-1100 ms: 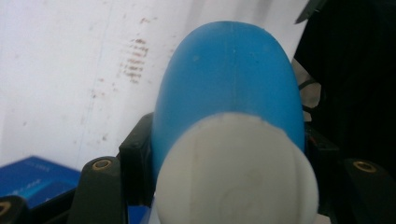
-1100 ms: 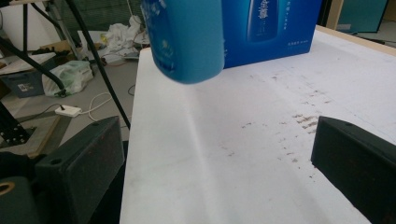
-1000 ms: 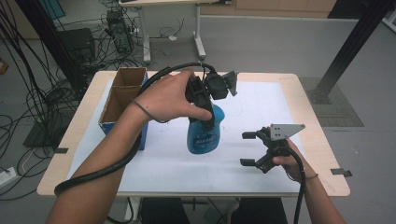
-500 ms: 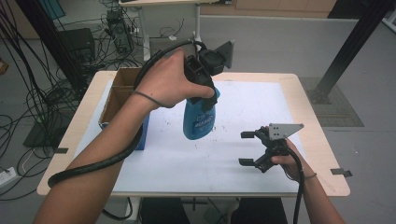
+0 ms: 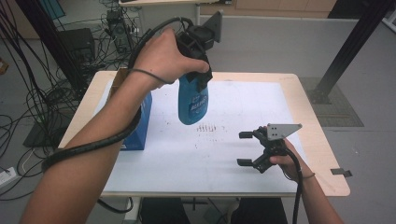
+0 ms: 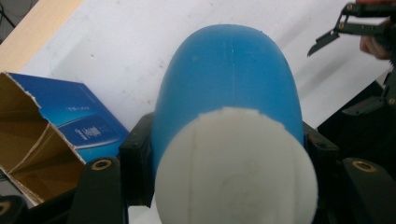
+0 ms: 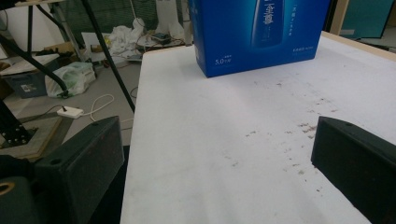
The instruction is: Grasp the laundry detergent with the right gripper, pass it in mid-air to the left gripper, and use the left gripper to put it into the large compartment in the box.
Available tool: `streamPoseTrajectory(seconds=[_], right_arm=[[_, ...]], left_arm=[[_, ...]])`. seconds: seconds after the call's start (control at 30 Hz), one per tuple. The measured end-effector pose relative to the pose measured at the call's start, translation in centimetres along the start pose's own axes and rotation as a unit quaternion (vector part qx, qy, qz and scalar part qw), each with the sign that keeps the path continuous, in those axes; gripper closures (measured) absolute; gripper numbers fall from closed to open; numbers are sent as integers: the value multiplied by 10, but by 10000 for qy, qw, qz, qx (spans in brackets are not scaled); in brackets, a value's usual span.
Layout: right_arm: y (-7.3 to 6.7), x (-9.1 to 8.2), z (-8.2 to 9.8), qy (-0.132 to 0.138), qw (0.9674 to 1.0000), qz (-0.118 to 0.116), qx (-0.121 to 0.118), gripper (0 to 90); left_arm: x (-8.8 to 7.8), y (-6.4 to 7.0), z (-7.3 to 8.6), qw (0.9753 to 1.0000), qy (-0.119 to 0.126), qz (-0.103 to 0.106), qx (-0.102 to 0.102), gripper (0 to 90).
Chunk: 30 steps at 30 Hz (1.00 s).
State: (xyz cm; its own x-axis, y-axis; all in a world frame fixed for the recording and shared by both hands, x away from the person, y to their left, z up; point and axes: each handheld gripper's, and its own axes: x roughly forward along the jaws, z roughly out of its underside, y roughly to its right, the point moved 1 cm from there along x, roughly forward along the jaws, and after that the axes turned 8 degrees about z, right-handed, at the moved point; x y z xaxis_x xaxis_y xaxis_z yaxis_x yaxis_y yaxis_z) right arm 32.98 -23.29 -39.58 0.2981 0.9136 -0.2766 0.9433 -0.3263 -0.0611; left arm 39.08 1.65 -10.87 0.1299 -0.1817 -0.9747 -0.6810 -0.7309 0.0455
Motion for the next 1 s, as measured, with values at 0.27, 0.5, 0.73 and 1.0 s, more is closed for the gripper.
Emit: streamPoseTrajectory(seconds=[0.27, 0.5, 0.73, 1.0], right_arm=[[1, 1, -3, 15, 10000, -4, -39, 25], [0, 3, -6, 45, 10000, -4, -62, 25], [-1, 5, -7, 40, 10000, 4, -86, 25], [0, 6, -9, 14, 9999, -12, -114, 25]], left_arm=[[-26, -21, -3, 9989, 71, -207, -420, 375], [-44, -48, -2, 9959, 238, -233, -846, 375], [-56, -76, 10, 9888, 358, -467, -1371, 376], [-68, -110, 29, 9813, 463, -497, -1802, 376]])
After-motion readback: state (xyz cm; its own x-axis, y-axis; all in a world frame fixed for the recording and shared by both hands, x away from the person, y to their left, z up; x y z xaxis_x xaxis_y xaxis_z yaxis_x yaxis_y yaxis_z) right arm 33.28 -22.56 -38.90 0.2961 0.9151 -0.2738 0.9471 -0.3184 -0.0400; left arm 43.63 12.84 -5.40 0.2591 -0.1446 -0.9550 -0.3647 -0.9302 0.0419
